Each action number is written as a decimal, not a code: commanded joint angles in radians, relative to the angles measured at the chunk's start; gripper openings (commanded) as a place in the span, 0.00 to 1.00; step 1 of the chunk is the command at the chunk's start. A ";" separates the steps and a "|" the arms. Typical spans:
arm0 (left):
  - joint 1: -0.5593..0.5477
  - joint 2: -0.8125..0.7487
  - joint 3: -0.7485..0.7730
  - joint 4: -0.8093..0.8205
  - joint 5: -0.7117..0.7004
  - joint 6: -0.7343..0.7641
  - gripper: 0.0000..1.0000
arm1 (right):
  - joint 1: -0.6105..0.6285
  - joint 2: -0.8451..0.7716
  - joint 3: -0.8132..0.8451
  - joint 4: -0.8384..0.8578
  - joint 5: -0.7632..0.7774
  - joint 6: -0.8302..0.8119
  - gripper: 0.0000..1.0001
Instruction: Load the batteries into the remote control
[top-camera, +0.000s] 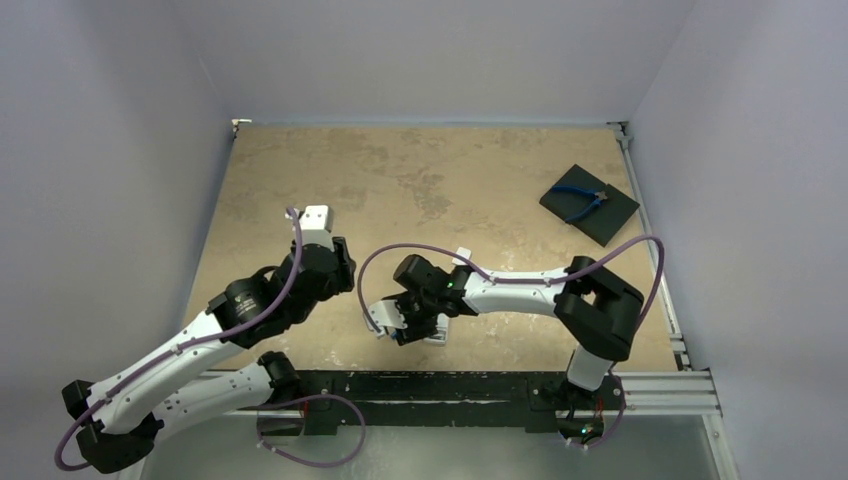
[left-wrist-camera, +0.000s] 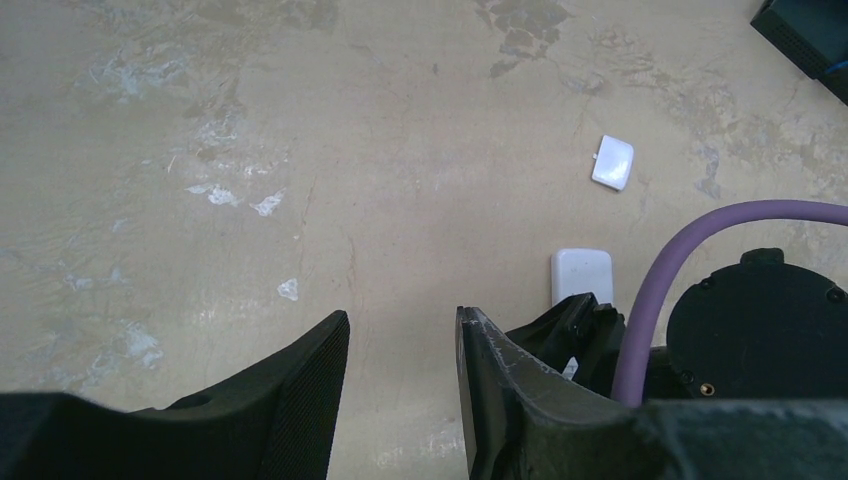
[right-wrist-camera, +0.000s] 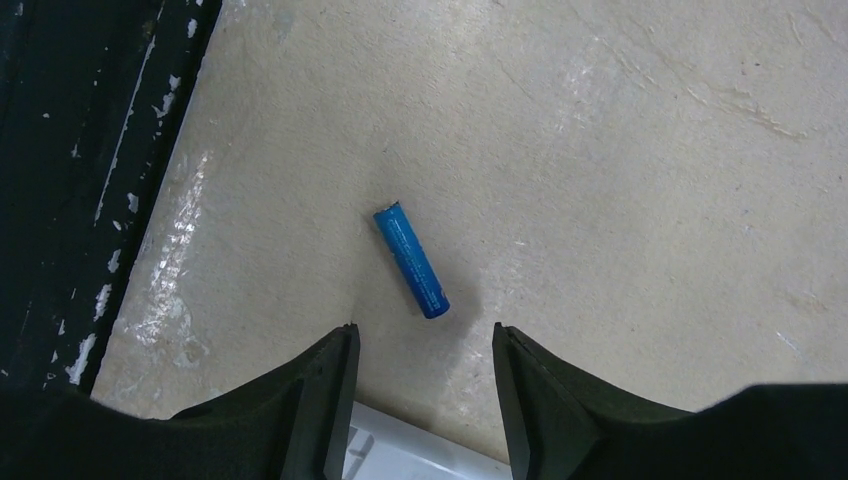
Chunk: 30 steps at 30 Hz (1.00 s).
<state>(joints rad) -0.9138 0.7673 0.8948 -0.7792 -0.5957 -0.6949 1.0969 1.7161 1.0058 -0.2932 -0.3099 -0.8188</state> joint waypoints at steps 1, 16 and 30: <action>0.007 -0.008 0.002 0.016 0.003 0.012 0.43 | -0.006 0.011 0.054 -0.005 -0.054 -0.022 0.59; 0.007 -0.021 0.000 0.009 -0.001 0.008 0.46 | -0.009 0.065 0.070 0.018 -0.076 0.020 0.52; 0.006 -0.052 -0.006 0.002 -0.010 -0.001 0.47 | -0.014 0.128 0.098 0.005 -0.081 0.048 0.35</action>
<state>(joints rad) -0.9100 0.7246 0.8917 -0.7879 -0.5961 -0.6956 1.0863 1.8153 1.0775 -0.3000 -0.3901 -0.7776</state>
